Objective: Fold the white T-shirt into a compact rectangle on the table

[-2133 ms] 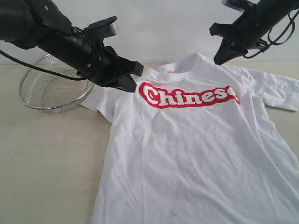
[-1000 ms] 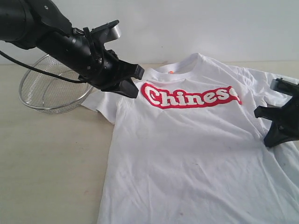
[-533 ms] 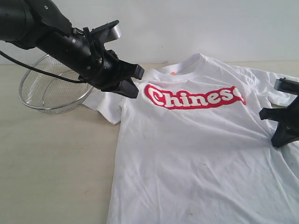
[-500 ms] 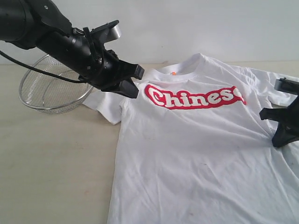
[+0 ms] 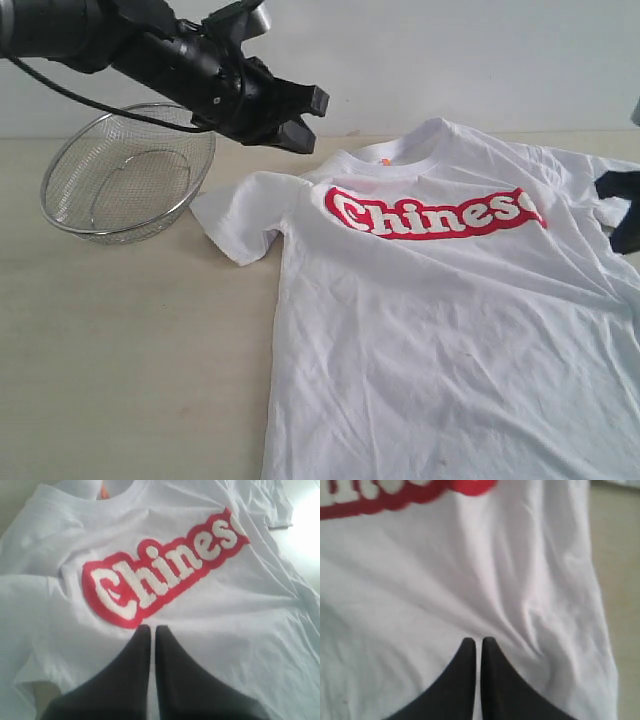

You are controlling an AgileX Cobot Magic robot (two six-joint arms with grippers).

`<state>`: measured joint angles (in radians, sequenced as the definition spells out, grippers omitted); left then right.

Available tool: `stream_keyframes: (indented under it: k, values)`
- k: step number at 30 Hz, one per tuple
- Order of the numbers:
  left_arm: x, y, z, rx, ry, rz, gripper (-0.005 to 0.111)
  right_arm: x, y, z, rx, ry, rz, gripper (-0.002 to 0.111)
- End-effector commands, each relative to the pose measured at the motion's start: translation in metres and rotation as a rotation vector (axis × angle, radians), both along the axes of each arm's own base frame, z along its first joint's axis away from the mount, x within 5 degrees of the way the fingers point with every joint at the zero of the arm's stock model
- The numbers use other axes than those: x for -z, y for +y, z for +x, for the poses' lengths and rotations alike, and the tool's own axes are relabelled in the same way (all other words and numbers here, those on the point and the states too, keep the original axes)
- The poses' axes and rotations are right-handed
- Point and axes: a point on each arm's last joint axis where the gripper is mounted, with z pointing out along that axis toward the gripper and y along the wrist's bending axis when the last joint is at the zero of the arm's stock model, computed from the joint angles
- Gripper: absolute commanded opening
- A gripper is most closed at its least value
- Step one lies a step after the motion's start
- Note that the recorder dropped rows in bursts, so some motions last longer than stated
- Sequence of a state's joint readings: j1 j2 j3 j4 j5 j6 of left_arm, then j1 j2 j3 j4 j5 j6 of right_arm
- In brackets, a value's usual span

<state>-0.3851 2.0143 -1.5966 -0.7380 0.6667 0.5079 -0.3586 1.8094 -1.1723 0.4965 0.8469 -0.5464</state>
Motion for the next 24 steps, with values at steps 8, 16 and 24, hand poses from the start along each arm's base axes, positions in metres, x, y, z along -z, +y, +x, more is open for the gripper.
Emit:
stream_keyframes:
  k: [8, 16, 24]
  values:
    - [0.073, -0.008, 0.094, 0.040, 0.031, 0.200, 0.004, -0.003, 0.110, 0.018, -0.303, -0.066, 0.023, 0.000]
    - [0.095, 0.006, 0.111, -0.011, 0.024, 0.212, 0.004, -0.003, 0.124, 0.020, -0.326, -0.092, 0.029, 0.000]
    - [0.107, -0.003, 0.100, 0.054, 0.128, 0.227, 0.004, 0.002, 0.131, 0.021, -0.342, -0.084, 0.029, 0.000]
